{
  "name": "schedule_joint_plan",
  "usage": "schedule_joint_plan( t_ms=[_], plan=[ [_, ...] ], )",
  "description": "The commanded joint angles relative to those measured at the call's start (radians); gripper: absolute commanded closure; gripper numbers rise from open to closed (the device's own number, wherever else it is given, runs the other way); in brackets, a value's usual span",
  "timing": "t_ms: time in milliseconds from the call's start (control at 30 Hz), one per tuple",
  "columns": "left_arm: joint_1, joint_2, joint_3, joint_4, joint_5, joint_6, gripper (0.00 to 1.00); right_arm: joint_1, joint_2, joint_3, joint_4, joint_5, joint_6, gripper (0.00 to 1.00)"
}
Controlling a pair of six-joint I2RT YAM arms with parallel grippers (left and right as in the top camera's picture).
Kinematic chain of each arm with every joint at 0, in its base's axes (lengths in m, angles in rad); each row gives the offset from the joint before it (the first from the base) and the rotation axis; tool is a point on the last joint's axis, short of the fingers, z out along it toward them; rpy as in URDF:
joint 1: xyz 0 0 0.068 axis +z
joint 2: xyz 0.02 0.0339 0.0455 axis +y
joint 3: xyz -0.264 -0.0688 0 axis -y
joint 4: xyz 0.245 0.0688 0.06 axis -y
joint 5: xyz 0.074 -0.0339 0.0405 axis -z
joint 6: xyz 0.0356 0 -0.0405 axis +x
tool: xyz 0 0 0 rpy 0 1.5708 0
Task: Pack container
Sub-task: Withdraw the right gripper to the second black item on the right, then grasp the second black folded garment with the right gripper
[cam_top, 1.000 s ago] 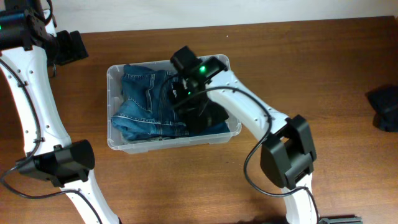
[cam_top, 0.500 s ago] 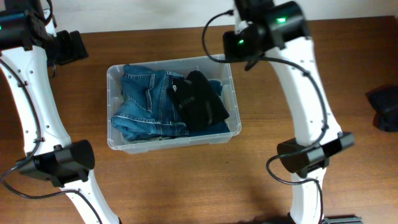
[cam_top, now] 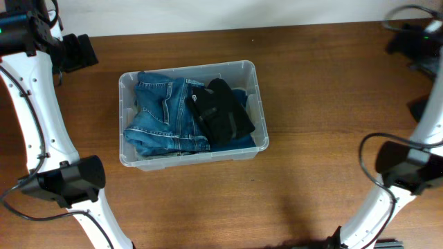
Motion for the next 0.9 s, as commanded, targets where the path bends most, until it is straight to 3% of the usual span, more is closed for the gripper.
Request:
schedule_joint_plan(
  t_ms=[0, 367, 600, 867],
  plan=[
    [0.002, -0.005, -0.003, 0.009, 0.011, -0.002, 0.0, -0.148, 0.002, -0.144, 0.064, 0.017, 0.01, 0.04],
    [0.002, -0.005, -0.003, 0.016, 0.007, -0.001, 0.01, -0.402, 0.002, -0.639, 0.444, -0.018, -0.051, 0.01],
    [0.002, -0.005, -0.003, 0.008, 0.007, -0.001, 0.01, -0.451, 0.005, -0.661, 0.597, -0.108, -0.122, 0.01],
    [0.002, -0.005, -0.003, 0.009, 0.006, -0.001, 0.0, -0.468, 0.101, -0.661, 0.647, -0.127, -0.123, 0.02]
  ],
)
